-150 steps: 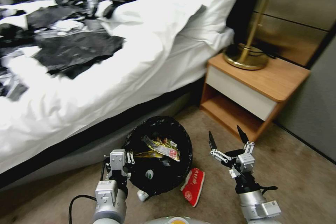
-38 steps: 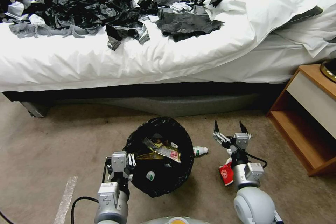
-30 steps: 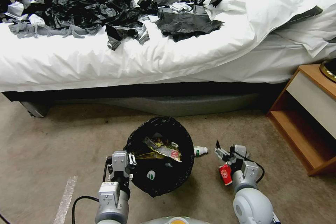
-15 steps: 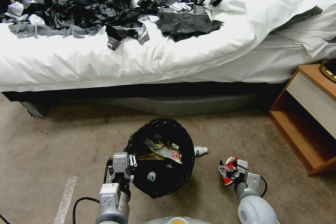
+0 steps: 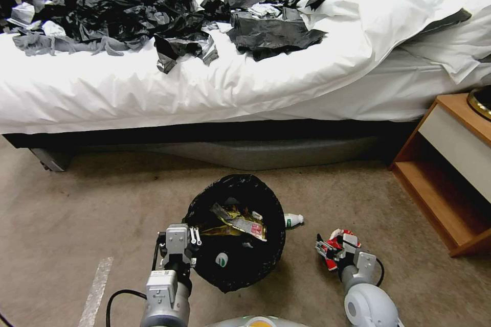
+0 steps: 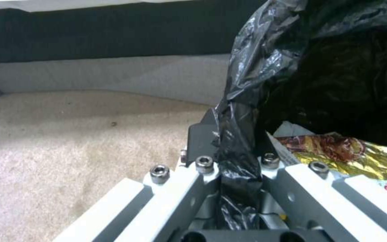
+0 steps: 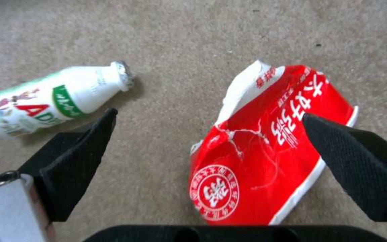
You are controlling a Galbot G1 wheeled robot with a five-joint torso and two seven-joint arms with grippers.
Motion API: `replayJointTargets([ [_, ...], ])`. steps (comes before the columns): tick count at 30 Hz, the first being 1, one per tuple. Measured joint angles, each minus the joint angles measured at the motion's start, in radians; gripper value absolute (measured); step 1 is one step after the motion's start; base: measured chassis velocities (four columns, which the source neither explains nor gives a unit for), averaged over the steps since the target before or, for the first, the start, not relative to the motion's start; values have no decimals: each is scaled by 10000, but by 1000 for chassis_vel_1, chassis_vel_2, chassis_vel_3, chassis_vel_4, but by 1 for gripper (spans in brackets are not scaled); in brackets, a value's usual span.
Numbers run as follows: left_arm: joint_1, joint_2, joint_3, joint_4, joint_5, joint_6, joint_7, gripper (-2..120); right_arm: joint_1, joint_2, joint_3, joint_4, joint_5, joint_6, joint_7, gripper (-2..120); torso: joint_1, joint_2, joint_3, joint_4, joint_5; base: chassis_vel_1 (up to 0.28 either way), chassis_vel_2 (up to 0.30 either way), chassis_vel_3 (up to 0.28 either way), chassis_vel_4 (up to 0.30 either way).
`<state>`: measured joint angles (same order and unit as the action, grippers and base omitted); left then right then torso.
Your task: Pick up the trash bin, then pick up the garbage from the floor and place it into the trash bin.
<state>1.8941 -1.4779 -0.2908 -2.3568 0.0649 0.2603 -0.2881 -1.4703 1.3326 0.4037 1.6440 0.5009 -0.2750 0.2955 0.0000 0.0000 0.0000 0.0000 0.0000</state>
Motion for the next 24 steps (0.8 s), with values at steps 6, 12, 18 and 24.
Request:
replayJointTargets([
  [6,43,-23,-5,-22,63,-20,3,1,441,58,-29,-1070,-234,372,-175,100,0,0,0,1,1,0,0,0,0],
  [12,77,-45,14,-23,128,-32,6,1,958,108,-21,-2101,-445,686,-213,100,0,0,0,0,0,0,0,0,0],
  [18,53,-53,-44,-10,113,-40,6,1,1622,114,-4,-3361,-983,1613,-393,92,0,0,0,0,1,0,0,0,0],
  [24,30,-87,-18,64,118,-40,7,1,1803,93,-22,-3552,-1275,1882,-623,76,0,0,0,0,-1,0,0,0,0],
])
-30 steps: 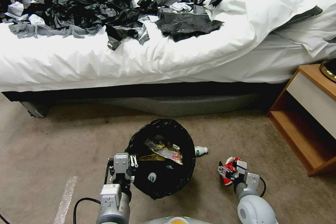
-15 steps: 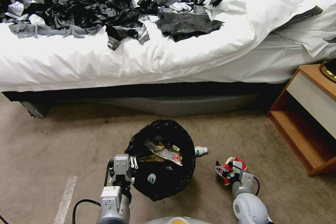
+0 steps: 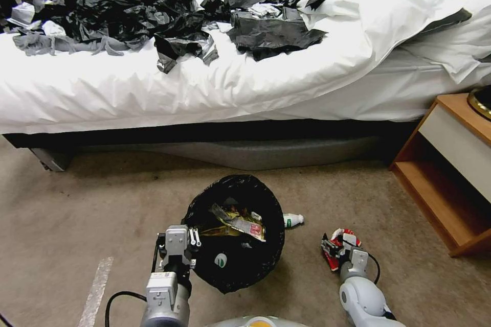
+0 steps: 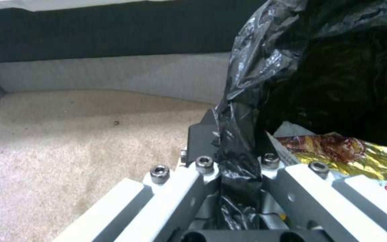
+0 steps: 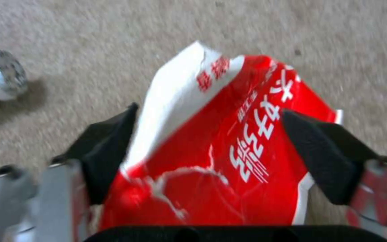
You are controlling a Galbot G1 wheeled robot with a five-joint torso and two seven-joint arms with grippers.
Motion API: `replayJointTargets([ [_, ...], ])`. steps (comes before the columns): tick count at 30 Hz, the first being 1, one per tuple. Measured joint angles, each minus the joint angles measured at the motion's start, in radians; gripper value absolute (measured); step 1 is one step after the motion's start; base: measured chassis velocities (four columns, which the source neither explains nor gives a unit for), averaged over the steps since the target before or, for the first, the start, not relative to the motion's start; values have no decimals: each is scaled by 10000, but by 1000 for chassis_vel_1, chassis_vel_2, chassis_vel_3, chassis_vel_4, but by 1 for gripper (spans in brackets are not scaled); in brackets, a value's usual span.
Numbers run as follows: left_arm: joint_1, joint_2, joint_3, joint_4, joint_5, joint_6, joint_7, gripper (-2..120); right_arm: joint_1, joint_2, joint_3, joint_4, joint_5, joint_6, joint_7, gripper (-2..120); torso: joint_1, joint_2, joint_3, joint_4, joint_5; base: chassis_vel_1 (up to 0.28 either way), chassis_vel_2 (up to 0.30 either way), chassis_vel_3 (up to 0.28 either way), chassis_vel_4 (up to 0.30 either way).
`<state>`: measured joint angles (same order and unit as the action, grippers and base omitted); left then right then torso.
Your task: Pick up the trash bin, then pick up the garbage from the floor and place it into the trash bin.
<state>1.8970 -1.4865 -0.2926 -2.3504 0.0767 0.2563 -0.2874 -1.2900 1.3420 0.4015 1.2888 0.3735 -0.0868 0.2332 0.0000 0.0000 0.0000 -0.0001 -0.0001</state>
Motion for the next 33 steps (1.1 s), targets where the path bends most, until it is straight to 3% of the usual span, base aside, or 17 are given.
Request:
replayJointTargets([
  [19,-74,30,-6,54,-63,18,3,1,-192,12,46,270,-613,304,-103,4,1,0,0,2,2,0,0,0,0],
  [30,-48,44,43,45,-128,35,-13,1,-360,-62,153,618,-839,390,-74,0,0,0,0,1,3,0,0,0,0],
  [33,-1,60,66,38,-105,35,-22,1,-564,-180,199,1415,-1089,455,270,0,0,0,0,0,1,0,0,0,0],
])
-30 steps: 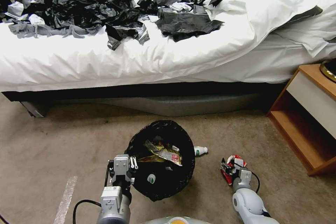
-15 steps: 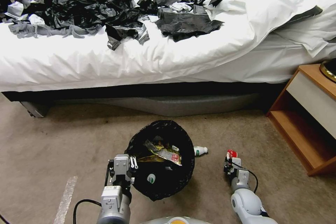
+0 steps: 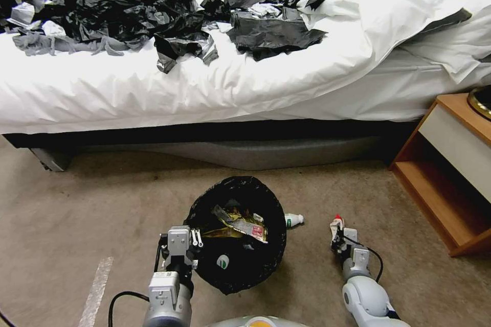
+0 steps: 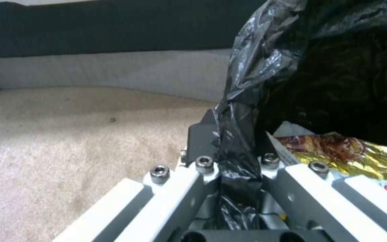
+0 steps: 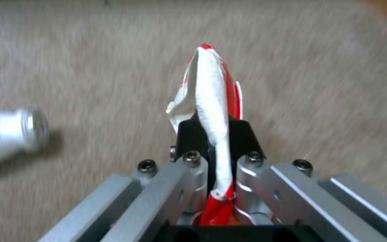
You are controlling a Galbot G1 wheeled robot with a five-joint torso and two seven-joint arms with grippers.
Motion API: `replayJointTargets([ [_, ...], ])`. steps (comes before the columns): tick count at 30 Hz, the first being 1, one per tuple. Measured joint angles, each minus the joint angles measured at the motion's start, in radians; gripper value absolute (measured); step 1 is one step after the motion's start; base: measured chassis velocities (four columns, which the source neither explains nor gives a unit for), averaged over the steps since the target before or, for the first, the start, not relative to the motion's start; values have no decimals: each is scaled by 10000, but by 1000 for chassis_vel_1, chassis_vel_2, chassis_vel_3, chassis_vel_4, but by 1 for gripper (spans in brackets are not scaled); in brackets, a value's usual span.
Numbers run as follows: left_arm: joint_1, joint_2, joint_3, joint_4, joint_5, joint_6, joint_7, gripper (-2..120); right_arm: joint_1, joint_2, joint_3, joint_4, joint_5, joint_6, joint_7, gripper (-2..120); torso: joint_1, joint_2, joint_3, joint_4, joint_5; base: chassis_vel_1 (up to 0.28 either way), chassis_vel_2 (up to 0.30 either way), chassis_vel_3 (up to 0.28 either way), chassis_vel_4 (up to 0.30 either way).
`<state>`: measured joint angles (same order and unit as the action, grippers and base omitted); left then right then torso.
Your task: Pick up the trash bin, then pick up the garbage from the floor and place it into the trash bin.
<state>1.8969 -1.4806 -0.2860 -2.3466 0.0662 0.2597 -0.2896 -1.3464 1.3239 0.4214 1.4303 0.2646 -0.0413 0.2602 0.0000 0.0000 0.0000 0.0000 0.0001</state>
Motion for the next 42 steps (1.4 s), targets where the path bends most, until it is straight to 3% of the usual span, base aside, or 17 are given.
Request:
replayJointTargets([
  [3,12,0,24,1,58,-6,-1,1,-186,-61,16,782,-142,155,119,0,0,0,0,-1,-1,0,0,0,0],
  [8,17,-14,130,43,163,-16,-3,1,-470,-121,14,2251,-802,1310,-156,0,0,0,0,0,-1,0,0,0,0],
  [11,19,-21,208,91,223,-23,4,1,-951,-254,-175,4535,-1004,3019,-2228,0,0,0,-1,-1,-2,0,0,0,0],
  [12,19,-21,208,91,223,-23,4,1,-951,-254,-175,4535,-1004,3019,-2228,0,0,0,-1,-1,-2,0,0,0,0],
  [14,25,-18,228,104,235,-28,5,1,-1158,-343,-453,5628,-1004,3788,-3854,0,0,0,0,1,-3,0,0,0,0],
  [15,25,-18,228,104,235,-28,5,1,-1158,-343,-453,5628,-1004,3788,-3854,0,0,0,0,1,-3,0,0,0,0],
  [18,40,-4,269,118,224,-33,9,1,-1536,-574,-1192,6662,-1086,4292,-5298,0,-1,0,-1,-1,-3,0,0,0,0],
  [24,19,5,305,128,214,-33,19,1,-1946,-964,-2387,6818,-1713,4426,-5723,0,-1,0,-1,0,-1,0,0,0,0],
  [29,-11,-2,320,149,205,-34,26,1,-2007,-1008,-3115,6077,-2238,4489,-5716,0,0,0,-1,1,0,0,0,0,0],
  [42,-92,-1,300,160,131,-19,71,1,-2251,-1090,-3061,5024,-2411,4596,-5599,0,-1,0,-1,0,-1,0,0,0,0],
])
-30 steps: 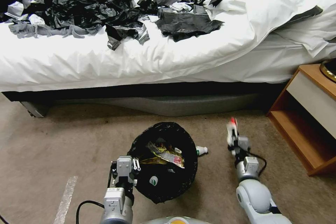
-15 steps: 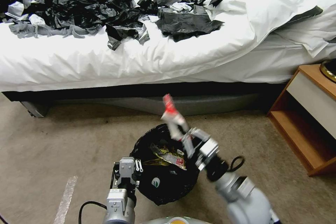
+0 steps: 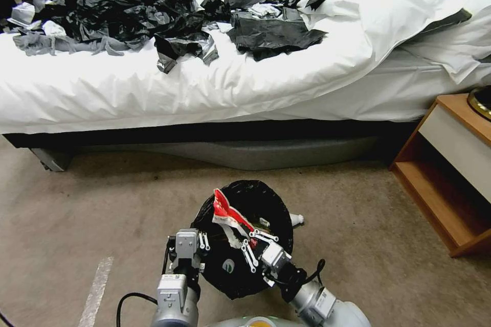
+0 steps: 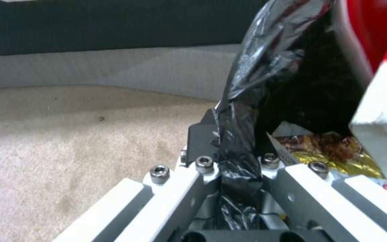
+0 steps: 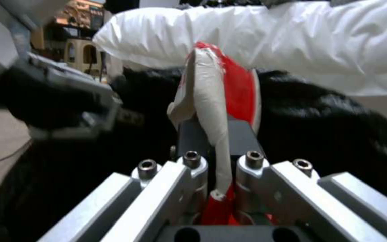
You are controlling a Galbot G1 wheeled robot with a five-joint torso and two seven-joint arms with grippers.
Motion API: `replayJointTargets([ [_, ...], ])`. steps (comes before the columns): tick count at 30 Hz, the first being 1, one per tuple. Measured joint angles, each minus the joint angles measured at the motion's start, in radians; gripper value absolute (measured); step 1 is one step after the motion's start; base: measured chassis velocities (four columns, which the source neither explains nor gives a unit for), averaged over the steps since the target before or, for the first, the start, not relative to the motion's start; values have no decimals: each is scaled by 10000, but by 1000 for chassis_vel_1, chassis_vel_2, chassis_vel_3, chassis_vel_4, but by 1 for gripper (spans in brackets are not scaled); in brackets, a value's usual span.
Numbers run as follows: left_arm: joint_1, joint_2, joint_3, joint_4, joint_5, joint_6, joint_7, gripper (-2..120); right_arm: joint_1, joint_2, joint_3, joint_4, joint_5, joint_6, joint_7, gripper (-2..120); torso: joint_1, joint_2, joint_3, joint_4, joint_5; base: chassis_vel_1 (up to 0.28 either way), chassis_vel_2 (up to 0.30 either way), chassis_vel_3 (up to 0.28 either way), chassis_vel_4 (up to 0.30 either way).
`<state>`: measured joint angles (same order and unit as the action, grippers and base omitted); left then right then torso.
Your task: Pick up the trash bin, then pick up the garbage from the floor and place it into the trash bin.
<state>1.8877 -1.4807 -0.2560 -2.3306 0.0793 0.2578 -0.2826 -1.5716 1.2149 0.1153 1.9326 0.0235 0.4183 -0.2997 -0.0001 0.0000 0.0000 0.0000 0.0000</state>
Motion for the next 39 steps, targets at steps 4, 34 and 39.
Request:
replayJointTargets([
  [4,-30,1,-63,-8,-71,8,12,1,-35,-20,48,-164,-15,-37,108,0,0,-1,0,0,0,0,0,0,0],
  [34,-11,-39,29,-196,6,46,14,1,-222,-235,-159,-39,442,-1086,1247,73,1,0,0,0,0,0,0,0,0],
  [39,-8,-62,93,-195,47,46,18,1,-209,-300,-200,120,677,-1259,1336,92,2,0,0,0,0,0,0,0,0],
])
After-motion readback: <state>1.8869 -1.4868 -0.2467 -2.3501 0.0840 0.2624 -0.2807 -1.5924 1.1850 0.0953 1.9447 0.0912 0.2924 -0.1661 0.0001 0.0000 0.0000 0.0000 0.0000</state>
